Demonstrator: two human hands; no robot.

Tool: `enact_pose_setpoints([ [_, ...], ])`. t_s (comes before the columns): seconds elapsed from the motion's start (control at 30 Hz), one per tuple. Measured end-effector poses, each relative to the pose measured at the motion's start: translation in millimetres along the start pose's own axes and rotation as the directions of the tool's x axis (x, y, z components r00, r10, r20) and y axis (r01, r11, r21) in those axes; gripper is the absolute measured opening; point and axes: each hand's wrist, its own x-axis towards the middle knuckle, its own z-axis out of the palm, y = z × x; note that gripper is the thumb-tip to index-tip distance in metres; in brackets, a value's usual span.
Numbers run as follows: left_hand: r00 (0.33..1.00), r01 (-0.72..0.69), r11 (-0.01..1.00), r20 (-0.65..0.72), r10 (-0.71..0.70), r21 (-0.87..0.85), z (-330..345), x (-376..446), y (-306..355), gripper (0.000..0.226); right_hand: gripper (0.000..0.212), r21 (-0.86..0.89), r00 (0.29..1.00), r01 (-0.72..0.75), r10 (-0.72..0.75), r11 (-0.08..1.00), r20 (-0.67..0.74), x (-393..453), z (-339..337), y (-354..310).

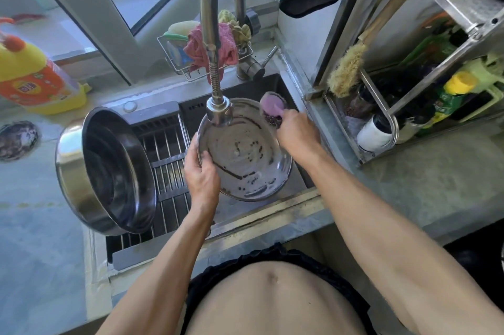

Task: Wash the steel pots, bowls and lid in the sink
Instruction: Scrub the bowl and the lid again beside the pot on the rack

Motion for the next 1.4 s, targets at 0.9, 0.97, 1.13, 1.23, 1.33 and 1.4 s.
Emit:
enact_pose_setpoints([
  [0.9, 0.813, 0.312, 0.909, -0.418, -0.406, -0.276, 31, 27, -1, 0.051, 0.055, 0.044, 0.97, 0.179, -0.184, 0.983, 0.157, -95, 18, 28],
  [0.97, 0.79, 0.354, 0.884, -0.408, -0.458, -0.306, 34, 25, 2, 0.051, 0.049, 0.013, 0.991, 0.097, -0.098, 0.995, 0.087, -88, 13, 35],
  [1.13, 0.713, 0.499, 0.742, -0.274, -0.645, -0.447, 41, 22, 13, 0.066, 0.054, 0.075, 0.97, 0.219, -0.225, 0.973, 0.092, -98, 11, 28],
  [1.23, 0.696, 0.578, 0.674, -0.155, -0.701, -0.46, 45, 16, 20, 0.075, 0.053, -0.029, 0.985, 0.167, -0.166, 0.986, 0.04, -85, 3, 35],
  [1.33, 0.704, 0.597, 0.687, -0.139, -0.696, -0.415, 45, 11, 21, 0.075, 0.061, -0.017, 0.955, 0.277, -0.273, 0.961, 0.117, -97, 9, 31],
  [1.4, 0.713, 0.6, 0.679, -0.102, -0.694, -0.422, 44, 13, 20, 0.061, 0.061, -0.025, 0.973, 0.224, -0.223, 0.974, 0.055, -91, 8, 41],
])
